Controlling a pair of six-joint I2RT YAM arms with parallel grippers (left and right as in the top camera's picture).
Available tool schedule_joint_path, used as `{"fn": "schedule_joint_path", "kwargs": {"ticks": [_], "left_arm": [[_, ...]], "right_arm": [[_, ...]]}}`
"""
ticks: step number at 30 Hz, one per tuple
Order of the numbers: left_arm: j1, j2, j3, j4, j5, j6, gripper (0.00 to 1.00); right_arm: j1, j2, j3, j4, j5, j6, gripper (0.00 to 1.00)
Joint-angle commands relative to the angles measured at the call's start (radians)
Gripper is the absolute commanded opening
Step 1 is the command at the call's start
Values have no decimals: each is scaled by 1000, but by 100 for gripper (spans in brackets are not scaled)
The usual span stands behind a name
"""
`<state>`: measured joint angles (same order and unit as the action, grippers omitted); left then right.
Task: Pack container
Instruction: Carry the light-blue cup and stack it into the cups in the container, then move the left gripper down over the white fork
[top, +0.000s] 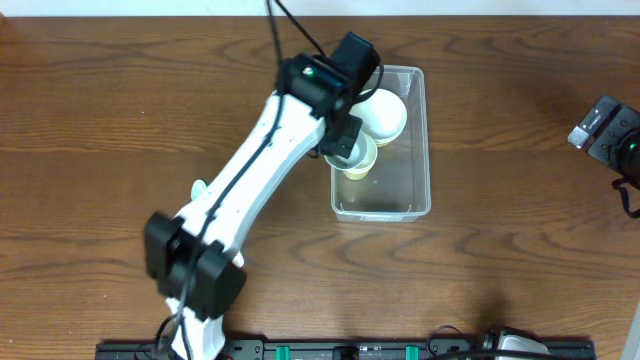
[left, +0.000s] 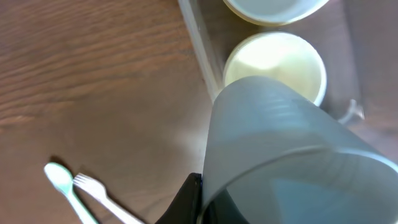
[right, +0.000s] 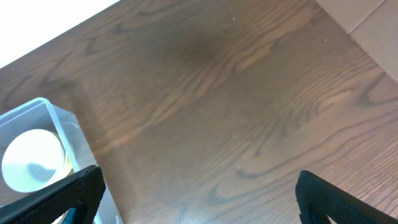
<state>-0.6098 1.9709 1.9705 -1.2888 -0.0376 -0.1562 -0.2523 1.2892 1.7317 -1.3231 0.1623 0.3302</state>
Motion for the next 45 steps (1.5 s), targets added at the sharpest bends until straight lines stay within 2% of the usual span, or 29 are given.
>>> {"fn": "schedule_joint_path", "kwargs": {"ticks": [1,10,13,17,25,26,31,34,41,45], "left_arm": [[2,39,6,9,-7,2,6],[2,69,6,29,30,2,7],[2,69,6,31,34,2,17],[5,55,30,0,53,3,40],[48,-53,50,-96,6,1,49],[60,-67,50,-127,-18,-10,52],[150,-84,42,-283,-98,-135,55],[215,-84,-2,-300,-98,-224,55],[349,-84,-220,-185,-97,-254,56],[405,-84,-396,-98,-21,-217,54]], "right_arm": [[-7,-7,-1,-2,13,14,99],[-7,-7,-1,-2,13,14,99],[-7,-7,-1,-2,14,14,99],[-7,-7,-1,-2,13,14,99],[-7,-7,-1,-2,14,14,99],[-7,-7,-1,-2,13,13,99],[-7,-7,-1,-2,13,14,99],[-7,-7,-1,-2,14,14,99],[-7,-7,-1,-2,13,14,99],[-7,-7,-1,-2,14,14,99]]}}
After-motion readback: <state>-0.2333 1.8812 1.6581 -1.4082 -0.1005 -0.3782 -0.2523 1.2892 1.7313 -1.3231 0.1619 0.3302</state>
